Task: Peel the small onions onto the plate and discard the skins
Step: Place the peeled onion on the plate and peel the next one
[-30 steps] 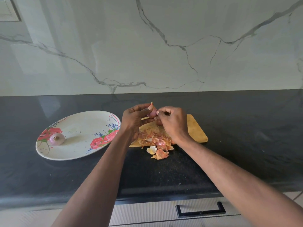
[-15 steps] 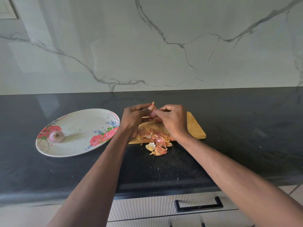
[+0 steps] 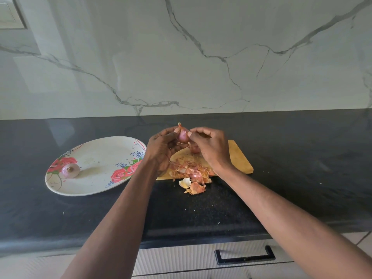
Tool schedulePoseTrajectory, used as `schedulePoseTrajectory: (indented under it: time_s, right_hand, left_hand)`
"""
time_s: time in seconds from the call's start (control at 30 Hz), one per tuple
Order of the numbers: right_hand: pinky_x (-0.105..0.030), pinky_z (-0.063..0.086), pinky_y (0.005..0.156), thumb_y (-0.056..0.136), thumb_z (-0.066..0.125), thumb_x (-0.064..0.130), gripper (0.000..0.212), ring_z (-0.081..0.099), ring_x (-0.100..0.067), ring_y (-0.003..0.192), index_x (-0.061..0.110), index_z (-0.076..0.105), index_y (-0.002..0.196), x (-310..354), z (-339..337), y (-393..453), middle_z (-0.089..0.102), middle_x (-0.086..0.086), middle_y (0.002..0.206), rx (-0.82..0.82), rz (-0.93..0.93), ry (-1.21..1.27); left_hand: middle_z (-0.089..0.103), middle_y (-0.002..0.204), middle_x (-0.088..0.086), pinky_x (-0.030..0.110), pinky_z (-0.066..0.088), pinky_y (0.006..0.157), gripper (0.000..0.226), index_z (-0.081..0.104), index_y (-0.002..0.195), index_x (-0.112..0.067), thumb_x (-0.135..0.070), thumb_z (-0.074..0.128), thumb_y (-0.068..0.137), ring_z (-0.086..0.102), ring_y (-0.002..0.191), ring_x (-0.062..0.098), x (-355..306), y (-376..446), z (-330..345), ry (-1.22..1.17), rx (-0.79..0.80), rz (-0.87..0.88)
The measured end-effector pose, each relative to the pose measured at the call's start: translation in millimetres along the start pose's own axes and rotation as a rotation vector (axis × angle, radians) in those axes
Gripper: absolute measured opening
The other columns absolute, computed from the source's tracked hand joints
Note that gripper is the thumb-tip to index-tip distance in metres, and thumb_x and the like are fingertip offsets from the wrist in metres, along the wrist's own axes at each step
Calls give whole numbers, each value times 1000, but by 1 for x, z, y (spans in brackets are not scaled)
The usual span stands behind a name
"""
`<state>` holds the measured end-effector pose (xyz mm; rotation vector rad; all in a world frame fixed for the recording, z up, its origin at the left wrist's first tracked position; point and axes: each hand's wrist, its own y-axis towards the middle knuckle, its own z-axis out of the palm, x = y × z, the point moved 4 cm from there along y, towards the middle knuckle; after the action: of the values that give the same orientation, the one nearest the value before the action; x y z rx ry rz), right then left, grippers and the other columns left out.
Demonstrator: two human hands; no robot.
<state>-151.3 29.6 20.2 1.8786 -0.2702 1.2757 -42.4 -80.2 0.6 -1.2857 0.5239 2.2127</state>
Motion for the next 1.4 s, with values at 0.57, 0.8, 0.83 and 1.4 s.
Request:
schedulePoseTrajectory:
  time_s: [0.57, 0.8, 0.83, 1.4]
  right_hand:
    - [-11, 31, 49, 91, 72, 25, 28, 46, -2, 56, 16, 59, 68, -5, 9, 1, 56, 7, 67, -67, -224, -447]
    - [-17, 34, 47, 92, 70, 27, 31, 44, -8, 53, 14, 55, 69, -6, 8, 4, 53, 4, 63, -29, -147, -411]
    - [-22, 36, 48, 91, 70, 22, 27, 45, -10, 55, 13, 55, 69, -7, 6, 5, 55, 3, 63, -24, -122, -393]
    - [-45, 61, 81, 81, 81, 10, 32, 70, -11, 92, 19, 73, 111, -2, 5, 6, 74, 3, 99, 112, -51, -58]
  left_hand:
    - [74, 101, 18, 36, 60, 77, 17, 72, 104, 1, -3, 72, 87, 73, 91, 31, 2, -7, 7, 227, 25, 132]
    - [74, 93, 15, 33, 60, 73, 13, 73, 101, 1, -6, 68, 91, 72, 84, 25, 4, -5, 6, 117, 46, 88]
    - [75, 93, 14, 34, 61, 75, 13, 73, 101, 0, -7, 68, 91, 72, 84, 24, 3, -4, 5, 85, 33, 82]
    - [71, 114, 19, 36, 61, 85, 20, 66, 115, -4, -6, 58, 97, 69, 103, 30, -5, 0, 3, -78, 114, 25]
